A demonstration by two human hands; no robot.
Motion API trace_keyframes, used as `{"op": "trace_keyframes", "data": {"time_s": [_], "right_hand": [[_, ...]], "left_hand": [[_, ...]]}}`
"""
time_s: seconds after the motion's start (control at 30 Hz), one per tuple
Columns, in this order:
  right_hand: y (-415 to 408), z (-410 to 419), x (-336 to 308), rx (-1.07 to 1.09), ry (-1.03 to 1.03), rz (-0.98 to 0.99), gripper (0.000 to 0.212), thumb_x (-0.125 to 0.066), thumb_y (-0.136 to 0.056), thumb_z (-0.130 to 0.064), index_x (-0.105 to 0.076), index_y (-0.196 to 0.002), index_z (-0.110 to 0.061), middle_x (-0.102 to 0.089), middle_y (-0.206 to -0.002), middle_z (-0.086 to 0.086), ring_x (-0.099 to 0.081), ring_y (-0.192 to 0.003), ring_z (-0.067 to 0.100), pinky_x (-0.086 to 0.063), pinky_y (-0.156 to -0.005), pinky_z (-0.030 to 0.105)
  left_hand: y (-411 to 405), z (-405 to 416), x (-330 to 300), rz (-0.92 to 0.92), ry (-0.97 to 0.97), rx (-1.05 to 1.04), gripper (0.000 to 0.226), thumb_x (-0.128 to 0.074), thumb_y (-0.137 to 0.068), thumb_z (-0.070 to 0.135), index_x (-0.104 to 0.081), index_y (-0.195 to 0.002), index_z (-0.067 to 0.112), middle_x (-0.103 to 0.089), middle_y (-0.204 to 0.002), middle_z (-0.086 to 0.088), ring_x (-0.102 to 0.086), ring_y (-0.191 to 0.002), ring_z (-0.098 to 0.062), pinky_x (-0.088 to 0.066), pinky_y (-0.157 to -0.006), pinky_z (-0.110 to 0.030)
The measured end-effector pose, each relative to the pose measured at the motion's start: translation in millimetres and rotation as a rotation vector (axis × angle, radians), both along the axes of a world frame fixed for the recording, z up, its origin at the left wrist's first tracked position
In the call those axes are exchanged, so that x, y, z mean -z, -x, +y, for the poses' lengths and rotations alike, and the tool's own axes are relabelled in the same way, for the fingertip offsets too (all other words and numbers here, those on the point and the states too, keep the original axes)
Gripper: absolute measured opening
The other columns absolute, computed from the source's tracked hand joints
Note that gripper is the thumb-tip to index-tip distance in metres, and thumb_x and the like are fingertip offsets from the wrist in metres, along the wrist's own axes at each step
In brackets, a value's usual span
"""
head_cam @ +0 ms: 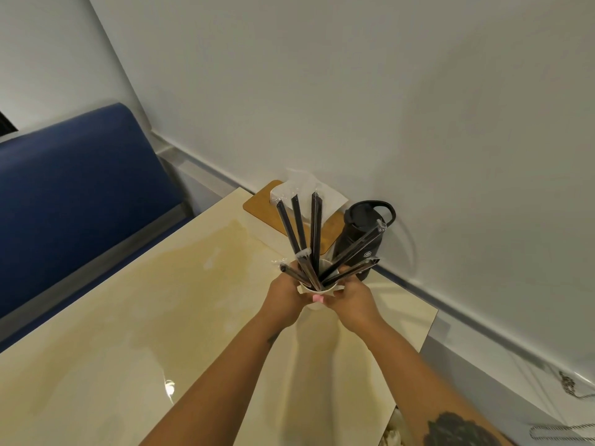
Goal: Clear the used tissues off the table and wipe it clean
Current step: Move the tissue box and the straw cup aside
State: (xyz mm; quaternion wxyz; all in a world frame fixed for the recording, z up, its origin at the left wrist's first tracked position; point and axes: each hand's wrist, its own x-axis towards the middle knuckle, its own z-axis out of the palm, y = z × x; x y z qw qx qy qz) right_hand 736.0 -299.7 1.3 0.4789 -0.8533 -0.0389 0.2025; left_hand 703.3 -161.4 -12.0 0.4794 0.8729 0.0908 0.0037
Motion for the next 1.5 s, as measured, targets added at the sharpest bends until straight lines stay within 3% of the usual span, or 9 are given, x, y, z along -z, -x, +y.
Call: {"op": "trace_keyframes", "data": {"time_s": [0.3,0.47,0.77,0.87,1.0,1.1,1.3,1.5], "right_hand": [[-1,4,6,0.032,-0.043,-0.001,0.041,-0.079,-0.074,-0.018,-0.061,-0.111,-0.017,-0.068,-0.109,-0.001,-0.061,-0.101,0.017,-0.046,-0.088,0.027],[-2,5,10,0.004,-0.001,-0.033,0.044,-0.081,-0.072,-0.023,-0.063,-0.111,-0.012,-0.068,-0.110,0.003,-0.061,-0.104,0.021,-0.048,-0.091,0.032],[1,4,9,0.021,0.082,0.008,0.069,-0.083,-0.069,-0.030,-0.051,-0.128,-0.013,-0.059,-0.127,0.003,-0.053,-0.119,0.025,-0.045,-0.097,0.035],[6,3,6,0.019,0.148,0.008,0.071,-0.081,-0.072,-0.031,-0.045,-0.131,-0.012,-0.055,-0.132,0.005,-0.051,-0.122,0.025,-0.044,-0.095,0.033],[17,-2,2,0.019,0.175,-0.006,0.075,-0.079,-0.074,-0.032,-0.040,-0.135,-0.016,-0.052,-0.135,0.004,-0.052,-0.120,0.024,-0.045,-0.089,0.030],[31,-7,1,0.050,0.185,-0.013,0.066,-0.075,-0.078,-0.025,-0.041,-0.135,-0.017,-0.053,-0.132,0.005,-0.054,-0.117,0.022,-0.043,-0.088,0.027],[79,-6,2,0.015,0.243,-0.104,0.027,-0.066,-0.085,-0.024,-0.056,-0.110,-0.018,-0.060,-0.115,0.001,-0.055,-0.096,0.013,-0.042,-0.078,0.023],[138,20,-8,-0.101,0.162,-0.190,0.028,-0.064,-0.087,-0.027,-0.058,-0.114,-0.020,-0.059,-0.115,-0.003,-0.056,-0.103,0.013,-0.041,-0.082,0.024]], "left_hand": [[-4,4,2,0.009,-0.023,0.001,0.043,-0.074,-0.077,0.011,-0.062,-0.117,0.020,-0.058,-0.111,0.012,-0.052,-0.102,-0.008,-0.037,-0.084,-0.014],[-5,8,7,0.036,-0.062,0.009,0.062,-0.078,-0.072,0.017,-0.054,-0.129,0.022,-0.063,-0.119,0.006,-0.056,-0.112,-0.017,-0.046,-0.098,-0.039],[0,6,6,0.062,-0.060,-0.020,0.052,-0.077,-0.075,0.018,-0.058,-0.124,0.018,-0.060,-0.125,-0.002,-0.053,-0.115,-0.021,-0.043,-0.098,-0.032],[8,4,2,0.124,-0.079,-0.038,0.065,-0.078,-0.073,0.027,-0.050,-0.131,0.017,-0.051,-0.136,-0.004,-0.046,-0.125,-0.024,-0.038,-0.100,-0.033],[23,3,-6,0.138,0.051,-0.133,0.080,-0.081,-0.072,0.017,-0.036,-0.138,0.020,-0.042,-0.144,-0.004,-0.041,-0.131,-0.029,-0.040,-0.104,-0.039],[38,3,-6,0.154,0.026,-0.177,0.078,-0.075,-0.077,0.018,-0.031,-0.142,0.019,-0.042,-0.144,-0.004,-0.044,-0.128,-0.024,-0.042,-0.098,-0.034],[92,7,-9,0.105,0.039,-0.223,0.063,-0.064,-0.087,0.019,-0.033,-0.141,0.021,-0.046,-0.140,0.000,-0.048,-0.123,-0.019,-0.040,-0.091,-0.024],[164,23,-17,0.016,0.009,-0.268,0.054,-0.059,-0.090,0.024,-0.037,-0.139,0.023,-0.049,-0.136,0.003,-0.050,-0.121,-0.014,-0.037,-0.092,-0.020]]}}
